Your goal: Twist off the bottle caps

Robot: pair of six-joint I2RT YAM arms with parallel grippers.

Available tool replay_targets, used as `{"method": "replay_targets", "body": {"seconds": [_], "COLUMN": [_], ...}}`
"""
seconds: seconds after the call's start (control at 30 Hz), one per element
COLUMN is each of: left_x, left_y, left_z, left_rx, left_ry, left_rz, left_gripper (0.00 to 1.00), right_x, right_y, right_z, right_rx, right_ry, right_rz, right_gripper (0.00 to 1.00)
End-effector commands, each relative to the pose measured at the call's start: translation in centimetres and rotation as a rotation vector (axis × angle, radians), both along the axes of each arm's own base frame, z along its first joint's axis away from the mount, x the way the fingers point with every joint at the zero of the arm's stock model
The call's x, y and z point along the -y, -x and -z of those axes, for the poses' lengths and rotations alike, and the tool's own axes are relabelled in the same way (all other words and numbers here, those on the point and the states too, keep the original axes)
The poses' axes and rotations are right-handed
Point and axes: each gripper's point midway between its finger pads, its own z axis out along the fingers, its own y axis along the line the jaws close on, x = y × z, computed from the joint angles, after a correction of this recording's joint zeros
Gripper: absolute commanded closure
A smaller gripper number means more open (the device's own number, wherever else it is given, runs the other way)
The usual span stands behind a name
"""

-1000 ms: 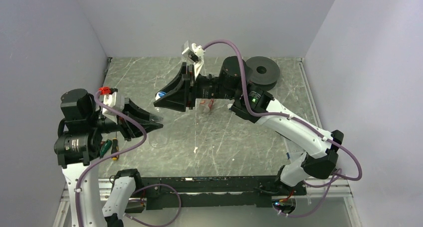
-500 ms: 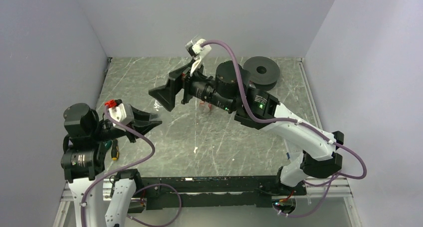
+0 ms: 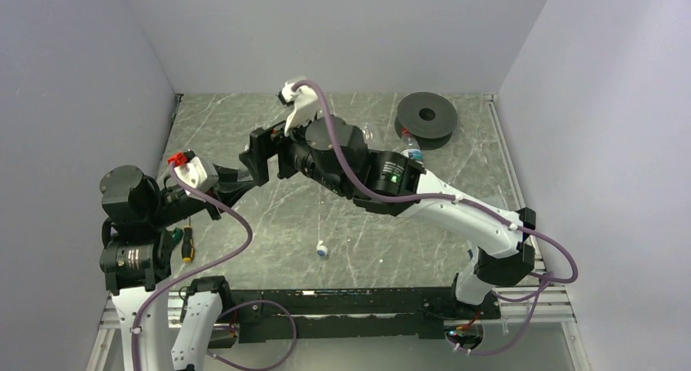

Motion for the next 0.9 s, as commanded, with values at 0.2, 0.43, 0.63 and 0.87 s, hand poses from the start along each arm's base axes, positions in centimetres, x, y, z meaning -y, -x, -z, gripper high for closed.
{"method": "replay_targets", "body": {"seconds": [0.2, 0.43, 0.63, 0.87], "left_x": [0.7, 1.2, 1.0, -0.2], "left_y": [0.1, 1.0, 0.6, -1.4], "left_z": [-0.5, 0.4, 2.0, 3.4], "left_rx": [-0.031, -0.088, -0.212, -0.317], "left_ry": [0.024, 0.027, 0.036, 0.049], "left_rz": [0.068, 0.142, 0.129, -0.012], "left_gripper": [1.00, 0.87, 0.01, 0.00], "right_x": [-0.1, -1.1, 0.7, 3.6], "right_y": [1.2, 0.6, -2.3, -6.8], "right_z": [-2.0, 0.0, 1.5, 4.4], "right_rx": [0.025, 0.047, 0.094, 0.206], "right_ry": [-0.082, -0.022, 0.035, 0.137], "right_rz": [-0.068, -0.093, -0.018, 0.133], "right_gripper": [0.49, 0.91, 0.96, 0.96]}}
